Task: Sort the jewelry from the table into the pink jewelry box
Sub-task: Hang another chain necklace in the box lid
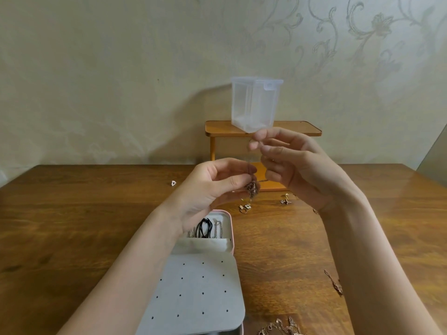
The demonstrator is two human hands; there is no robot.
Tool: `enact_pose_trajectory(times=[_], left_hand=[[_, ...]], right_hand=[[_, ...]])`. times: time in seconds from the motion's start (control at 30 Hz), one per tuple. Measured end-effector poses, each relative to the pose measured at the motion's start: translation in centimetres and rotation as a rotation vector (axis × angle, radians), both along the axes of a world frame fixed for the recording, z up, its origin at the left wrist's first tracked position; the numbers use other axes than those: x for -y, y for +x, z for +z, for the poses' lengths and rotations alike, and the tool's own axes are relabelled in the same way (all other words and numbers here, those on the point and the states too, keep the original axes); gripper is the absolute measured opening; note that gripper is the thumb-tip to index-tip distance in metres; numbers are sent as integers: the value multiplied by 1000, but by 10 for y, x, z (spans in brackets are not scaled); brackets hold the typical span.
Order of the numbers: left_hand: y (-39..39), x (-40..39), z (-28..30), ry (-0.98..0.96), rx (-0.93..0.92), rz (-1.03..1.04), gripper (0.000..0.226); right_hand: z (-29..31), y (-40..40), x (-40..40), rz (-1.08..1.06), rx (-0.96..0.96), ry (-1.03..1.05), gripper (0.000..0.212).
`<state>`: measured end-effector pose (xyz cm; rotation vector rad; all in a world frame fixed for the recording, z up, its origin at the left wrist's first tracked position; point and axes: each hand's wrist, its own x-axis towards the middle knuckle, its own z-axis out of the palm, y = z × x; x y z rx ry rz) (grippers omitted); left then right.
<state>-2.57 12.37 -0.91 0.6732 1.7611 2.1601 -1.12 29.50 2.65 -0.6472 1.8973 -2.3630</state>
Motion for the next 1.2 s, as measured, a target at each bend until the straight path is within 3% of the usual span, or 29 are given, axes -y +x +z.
enact_pose_trajectory(times=[0.17, 0.37, 0.57, 0.73, 0.83, 1.0, 1.2], left_hand=[[0, 4, 3, 14, 56, -65, 25], [-1, 2, 2, 6, 65, 7, 17], [-2, 1, 5, 65, 91, 163, 9], [-1, 0, 6, 136, 128, 316, 6], [0, -3, 4, 106, 109, 366, 4], [-1, -6, 3, 67, 174, 394, 4], [-4, 1, -1, -184, 98, 533, 12]], right_hand=[[-3, -5, -5, -172, 44, 14, 20], [-2, -3, -6, -205, 4, 80, 22], [-6, -4, -3, -476, -203, 678, 7], [-1, 0, 10, -316, -227, 719, 22], [-6, -3, 19, -376, -291, 783, 22], [-7, -3, 21, -467, -381, 837, 5], [1, -1, -1, -482, -320, 758, 20]])
